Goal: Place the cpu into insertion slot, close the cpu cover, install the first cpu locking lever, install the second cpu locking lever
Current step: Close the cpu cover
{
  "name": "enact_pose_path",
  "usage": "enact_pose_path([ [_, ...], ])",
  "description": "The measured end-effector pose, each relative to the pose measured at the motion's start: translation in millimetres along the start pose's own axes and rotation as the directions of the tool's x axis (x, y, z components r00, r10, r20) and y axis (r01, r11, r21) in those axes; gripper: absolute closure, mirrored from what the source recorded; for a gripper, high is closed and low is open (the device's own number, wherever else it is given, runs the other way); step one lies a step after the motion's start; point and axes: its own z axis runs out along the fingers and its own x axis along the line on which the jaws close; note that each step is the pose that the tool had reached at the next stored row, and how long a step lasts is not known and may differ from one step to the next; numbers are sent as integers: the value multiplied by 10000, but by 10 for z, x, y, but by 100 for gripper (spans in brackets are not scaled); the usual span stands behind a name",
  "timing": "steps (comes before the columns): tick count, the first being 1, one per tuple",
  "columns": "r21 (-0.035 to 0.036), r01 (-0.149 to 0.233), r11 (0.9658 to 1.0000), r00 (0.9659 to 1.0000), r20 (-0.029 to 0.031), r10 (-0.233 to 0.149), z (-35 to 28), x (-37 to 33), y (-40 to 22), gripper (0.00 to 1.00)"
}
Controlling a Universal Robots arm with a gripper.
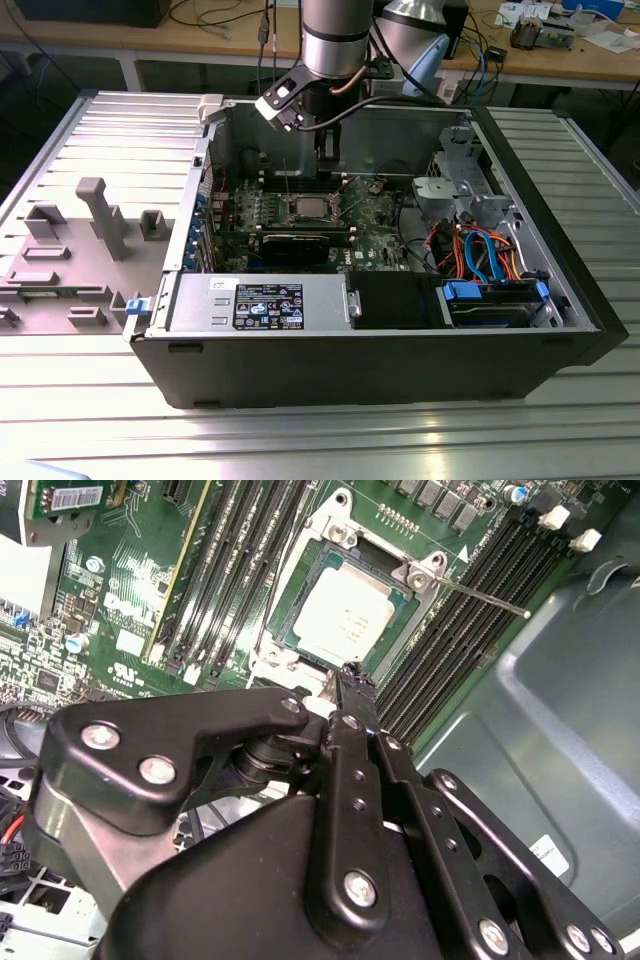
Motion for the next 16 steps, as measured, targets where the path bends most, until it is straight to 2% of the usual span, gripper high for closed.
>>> enact_pose_path([
  [10, -1, 0, 10000, 10000, -2, 0, -1, 1, 38, 89],
  [12, 0, 0, 10000, 10000, 1, 0, -44, 1, 39, 89],
  [16, 0, 1, 10000, 10000, 1, -1, -49, 2, 62, 89],
])
